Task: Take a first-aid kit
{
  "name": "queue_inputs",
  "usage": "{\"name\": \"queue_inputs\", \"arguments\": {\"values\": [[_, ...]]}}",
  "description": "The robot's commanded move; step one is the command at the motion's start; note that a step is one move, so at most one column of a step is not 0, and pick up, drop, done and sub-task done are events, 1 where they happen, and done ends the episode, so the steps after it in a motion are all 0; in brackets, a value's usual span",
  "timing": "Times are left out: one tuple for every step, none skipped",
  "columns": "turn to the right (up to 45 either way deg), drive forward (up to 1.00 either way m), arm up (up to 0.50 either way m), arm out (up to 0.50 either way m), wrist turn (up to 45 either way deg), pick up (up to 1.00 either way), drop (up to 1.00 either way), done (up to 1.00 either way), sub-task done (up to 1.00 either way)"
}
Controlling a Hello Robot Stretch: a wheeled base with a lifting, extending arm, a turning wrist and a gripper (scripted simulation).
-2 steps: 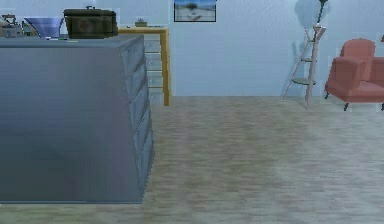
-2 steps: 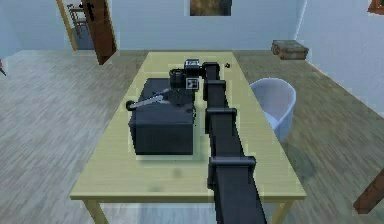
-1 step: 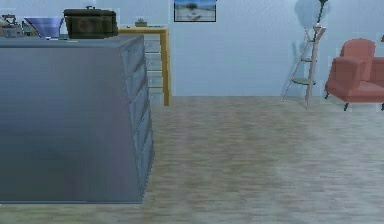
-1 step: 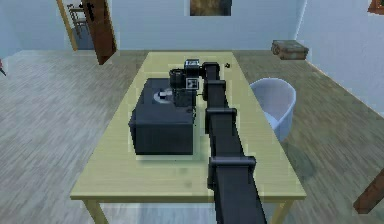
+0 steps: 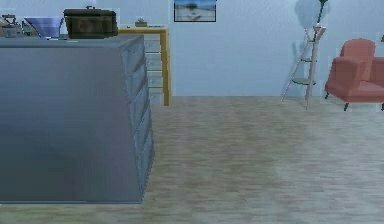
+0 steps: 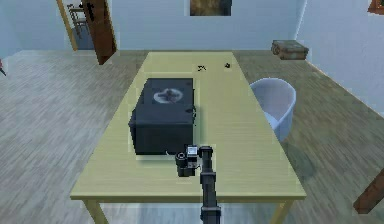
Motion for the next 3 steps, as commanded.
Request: {"name": "queue_inputs", "arguments": {"values": [[0.0, 0.0, 0.0, 0.0, 0.0, 1.0, 0.0, 0.0, 0.0], [0.0, 0.0, 0.1, 0.0, 0.0, 0.0, 0.0, 0.0, 0.0], [0.0, 0.0, 0.0, 0.0, 0.0, 0.0, 0.0, 1.0, 0.0]]}}
